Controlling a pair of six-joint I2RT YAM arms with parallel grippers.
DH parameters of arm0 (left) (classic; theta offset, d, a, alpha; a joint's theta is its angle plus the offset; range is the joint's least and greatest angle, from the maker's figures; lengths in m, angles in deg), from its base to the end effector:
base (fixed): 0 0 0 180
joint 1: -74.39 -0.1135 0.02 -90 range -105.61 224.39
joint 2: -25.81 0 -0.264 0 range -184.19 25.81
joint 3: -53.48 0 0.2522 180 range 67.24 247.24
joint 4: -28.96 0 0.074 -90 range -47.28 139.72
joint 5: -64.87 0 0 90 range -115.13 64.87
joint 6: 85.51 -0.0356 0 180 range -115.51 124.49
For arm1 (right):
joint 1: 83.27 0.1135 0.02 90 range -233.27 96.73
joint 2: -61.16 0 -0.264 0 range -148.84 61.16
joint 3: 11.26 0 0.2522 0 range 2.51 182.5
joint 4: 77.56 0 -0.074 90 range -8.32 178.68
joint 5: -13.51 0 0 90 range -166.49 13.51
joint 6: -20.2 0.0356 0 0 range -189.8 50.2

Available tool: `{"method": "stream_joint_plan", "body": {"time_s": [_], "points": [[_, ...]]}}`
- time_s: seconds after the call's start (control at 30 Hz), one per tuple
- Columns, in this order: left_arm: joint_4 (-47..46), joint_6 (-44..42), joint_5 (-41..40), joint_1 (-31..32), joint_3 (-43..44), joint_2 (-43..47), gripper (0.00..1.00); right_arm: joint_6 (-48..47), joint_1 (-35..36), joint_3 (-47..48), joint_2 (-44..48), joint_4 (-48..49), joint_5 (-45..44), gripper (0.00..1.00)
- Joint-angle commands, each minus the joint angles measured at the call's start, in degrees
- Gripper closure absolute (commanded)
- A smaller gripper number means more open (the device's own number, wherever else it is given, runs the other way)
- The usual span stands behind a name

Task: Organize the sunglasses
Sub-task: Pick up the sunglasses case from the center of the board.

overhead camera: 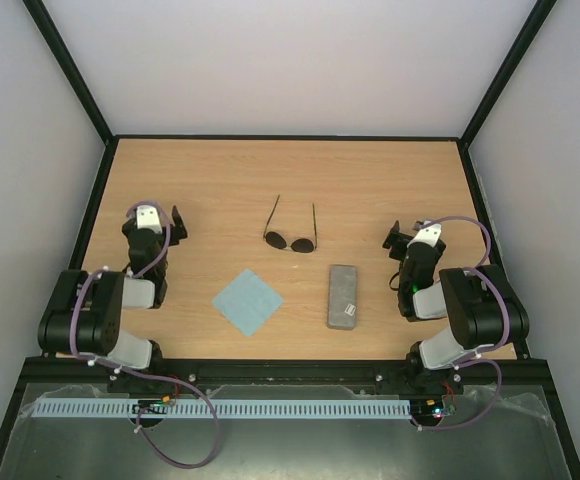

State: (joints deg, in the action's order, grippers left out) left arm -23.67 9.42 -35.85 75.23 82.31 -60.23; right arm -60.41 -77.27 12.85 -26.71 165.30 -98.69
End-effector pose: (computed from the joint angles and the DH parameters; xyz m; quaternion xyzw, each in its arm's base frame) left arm 0.2471 0.0030 0.1562 -0.0894 0.7289 0.0346 0.6779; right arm 0.2288 0.0105 0.1494 0.1557 0.6950 -0.0438 0.7006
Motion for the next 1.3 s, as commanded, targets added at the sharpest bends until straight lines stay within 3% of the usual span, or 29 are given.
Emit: {"method": "stream_joint_plan", "body": {"time_s": [0.0, 0.07, 0.13, 0.33, 0.47, 0.57, 0.63, 0.7, 0.77, 0.87, 1.0, 1.17, 1.27], "points": [[11.3, -0.5, -1.9, 1.7, 4.1, 8.9, 0.00, 0.5, 0.1, 1.5, 2.3, -2.9, -2.4, 0.01], [17.6, 1.9, -2.9, 2.5, 5.9, 14.8, 0.00, -1.8, 0.8, -0.2, 6.3, -2.6, -0.4, 0.01], [24.1, 5.2, -2.7, 3.0, 8.6, 20.1, 0.00, -1.1, 1.1, 0.6, 13.7, -10.4, -1.1, 0.01], [47.0, 18.6, -2.7, 4.8, 26.1, 25.9, 0.00, 14.1, 1.0, 16.3, 31.9, -47.9, -4.2, 0.01], [62.1, 25.3, 4.2, 4.9, 42.0, 24.4, 0.00, 17.4, 1.0, 31.2, 35.3, -71.2, 10.8, 0.01], [68.2, 28.1, 15.3, 4.5, 49.2, 22.4, 0.00, 18.6, 1.0, 35.7, 36.0, -75.2, 21.3, 0.01], [67.9, 34.6, 21.0, 2.9, 47.0, 21.7, 0.00, 22.9, 0.8, 36.7, 36.3, -78.0, 22.8, 0.01], [59.9, 41.9, 34.2, -0.2, 40.2, 20.6, 0.01, 23.4, 0.8, 37.9, 34.6, -80.7, 28.9, 0.01], [56.7, 42.6, 42.5, -0.5, 35.4, 18.8, 0.01, 24.0, 1.2, 41.5, 29.0, -87.5, 32.4, 0.01], [66.2, 38.3, 36.7, 3.7, 32.9, 20.5, 0.00, 22.4, 4.3, 46.8, 18.5, -97.8, 30.6, 0.01], [71.5, 38.1, 28.0, 11.9, 26.8, 29.8, 0.00, 21.8, 13.2, 48.5, 13.6, -105.1, 19.1, 0.01], [75.8, 42.0, 21.2, 23.6, 19.2, 37.8, 0.01, 27.3, 23.2, 44.9, 12.8, -106.7, 11.3, 0.01], [82.8, 39.3, 19.4, 31.2, 20.6, 36.1, 0.00, 31.9, 26.6, 40.8, 15.7, -106.3, 9.3, 0.01]]}}
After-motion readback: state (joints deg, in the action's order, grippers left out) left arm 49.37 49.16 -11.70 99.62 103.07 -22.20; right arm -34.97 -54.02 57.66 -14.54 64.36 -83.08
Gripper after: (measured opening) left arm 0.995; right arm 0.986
